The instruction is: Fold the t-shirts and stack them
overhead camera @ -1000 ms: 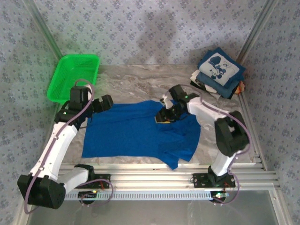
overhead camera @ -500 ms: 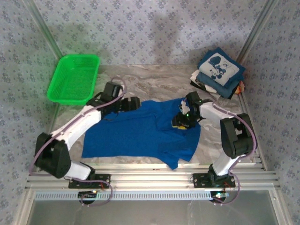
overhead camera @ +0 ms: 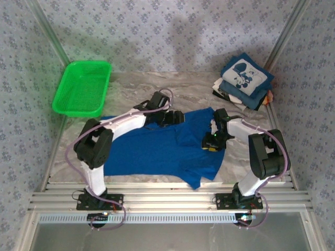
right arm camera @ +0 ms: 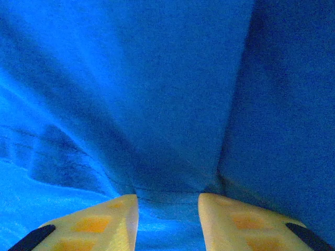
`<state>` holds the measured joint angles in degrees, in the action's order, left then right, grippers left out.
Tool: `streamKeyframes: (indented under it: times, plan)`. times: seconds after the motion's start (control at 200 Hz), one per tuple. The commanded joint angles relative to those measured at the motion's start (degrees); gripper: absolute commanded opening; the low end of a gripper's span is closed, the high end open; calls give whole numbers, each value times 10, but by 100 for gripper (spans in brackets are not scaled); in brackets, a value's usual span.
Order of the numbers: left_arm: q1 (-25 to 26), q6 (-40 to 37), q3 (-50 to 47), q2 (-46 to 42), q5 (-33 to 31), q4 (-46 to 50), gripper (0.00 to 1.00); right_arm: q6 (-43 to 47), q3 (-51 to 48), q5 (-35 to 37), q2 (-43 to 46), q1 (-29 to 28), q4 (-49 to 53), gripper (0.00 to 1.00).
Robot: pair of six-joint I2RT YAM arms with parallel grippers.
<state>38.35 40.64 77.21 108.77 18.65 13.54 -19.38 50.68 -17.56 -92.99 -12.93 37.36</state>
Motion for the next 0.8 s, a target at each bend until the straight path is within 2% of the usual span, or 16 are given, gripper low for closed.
streamKeyframes:
  times: [0.0,0.095,0.175,0.315,0.48,0.63,0.794]
  plan:
    - [-5,5,28,38,-9,21,74,-5,10,102,-26,9,42,35]
    - [-4,-13,63,76,-33,72,74,-9,18,131,-39,11,57,33]
    - [-20,-4,56,96,-48,85,72,-13,14,138,-30,12,60,34]
    - [-46,-7,31,93,-65,82,71,-25,11,161,0,20,74,38]
    - [-53,-41,56,93,-73,116,73,-31,36,176,35,37,90,40]
    - [-52,-41,55,32,-53,93,78,-19,52,81,81,24,18,43]
    - [-52,-45,76,-40,-29,104,84,-24,90,60,66,10,5,47]
